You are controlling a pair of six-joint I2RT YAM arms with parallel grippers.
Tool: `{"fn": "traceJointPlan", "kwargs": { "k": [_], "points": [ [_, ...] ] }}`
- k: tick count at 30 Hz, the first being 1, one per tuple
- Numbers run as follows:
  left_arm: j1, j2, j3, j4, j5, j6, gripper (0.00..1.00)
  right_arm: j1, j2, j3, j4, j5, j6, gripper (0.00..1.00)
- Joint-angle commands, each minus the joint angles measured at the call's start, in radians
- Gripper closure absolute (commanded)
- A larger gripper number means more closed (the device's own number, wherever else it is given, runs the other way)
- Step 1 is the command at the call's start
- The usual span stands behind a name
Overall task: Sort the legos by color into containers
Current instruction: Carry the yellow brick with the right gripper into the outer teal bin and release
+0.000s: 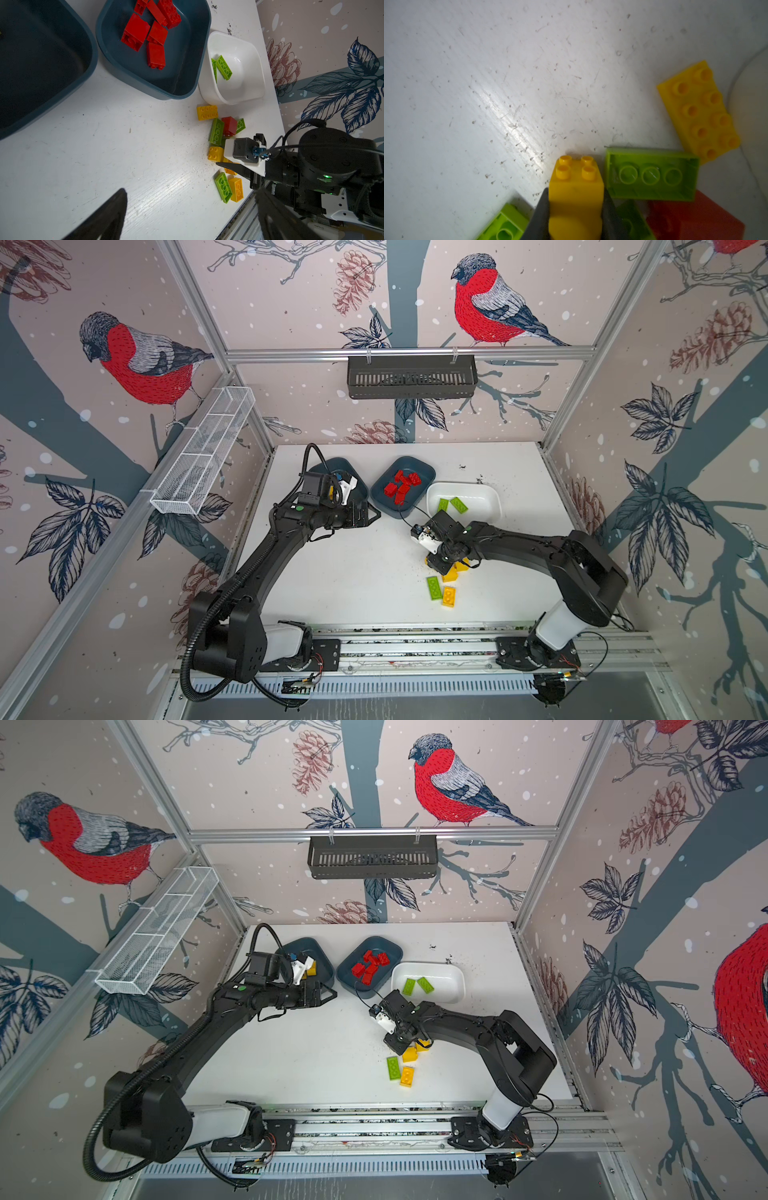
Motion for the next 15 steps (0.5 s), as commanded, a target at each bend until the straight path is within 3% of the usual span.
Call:
{"fn": "traceJointPlan", "kwargs": {
  "k": [1, 7, 15],
  "points": [
    [0.017, -0.015, 0.001, -0.034, -0.014, 0.021, 0.04, 0.000, -0.013, 0.047, -0.015, -0.030, 0.021, 0.80],
    [0.085, -0.067, 0.001, -0.077, -0.046, 0.010, 0.04, -0.050, -0.002, 0.224, 0.069, -0.216, 0.099, 0.82],
    [0.147, -0.148, -0.030, -0.119, -0.140, -0.038, 0.05, -0.053, 0.231, 0.534, 0.248, -0.398, 0.194, 0.82]
  ]
}}
